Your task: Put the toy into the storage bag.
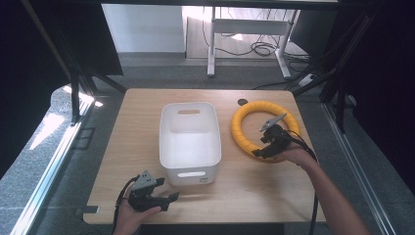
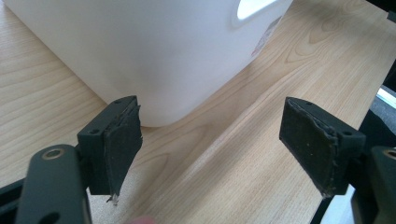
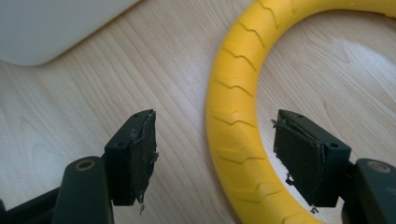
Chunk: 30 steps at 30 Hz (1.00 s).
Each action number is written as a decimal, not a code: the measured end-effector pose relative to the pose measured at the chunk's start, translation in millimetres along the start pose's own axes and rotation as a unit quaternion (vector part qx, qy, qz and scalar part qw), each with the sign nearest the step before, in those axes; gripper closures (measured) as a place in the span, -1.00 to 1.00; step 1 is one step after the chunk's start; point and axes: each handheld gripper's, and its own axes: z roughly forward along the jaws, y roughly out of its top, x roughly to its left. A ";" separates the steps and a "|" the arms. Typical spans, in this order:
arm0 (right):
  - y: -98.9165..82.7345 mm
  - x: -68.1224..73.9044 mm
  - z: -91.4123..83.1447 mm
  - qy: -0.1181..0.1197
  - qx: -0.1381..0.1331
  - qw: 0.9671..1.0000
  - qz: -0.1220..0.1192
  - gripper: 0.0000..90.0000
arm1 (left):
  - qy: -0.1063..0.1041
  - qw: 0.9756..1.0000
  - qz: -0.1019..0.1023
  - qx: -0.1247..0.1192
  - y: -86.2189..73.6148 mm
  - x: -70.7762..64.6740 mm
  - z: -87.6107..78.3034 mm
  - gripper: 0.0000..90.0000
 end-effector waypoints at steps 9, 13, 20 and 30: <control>6.1 -11.6 14.9 -0.003 0.023 1.000 0.003 -0.33 | -0.001 1.000 0.002 0.000 0.0 -0.9 0.4 -0.53; 6.5 -12.7 20.0 -0.002 0.031 1.000 0.003 -0.33 | -0.001 1.000 0.004 0.002 0.0 -0.4 -0.5 -0.53; 4.4 -16.8 38.1 -0.009 0.062 0.998 0.000 -0.32 | -0.021 1.000 -0.007 -0.007 0.1 0.8 -1.0 -0.53; 0.7 -18.3 57.4 -0.008 0.110 0.994 -0.023 -0.24 | -0.014 1.000 -0.003 -0.002 -0.8 1.1 0.4 -0.53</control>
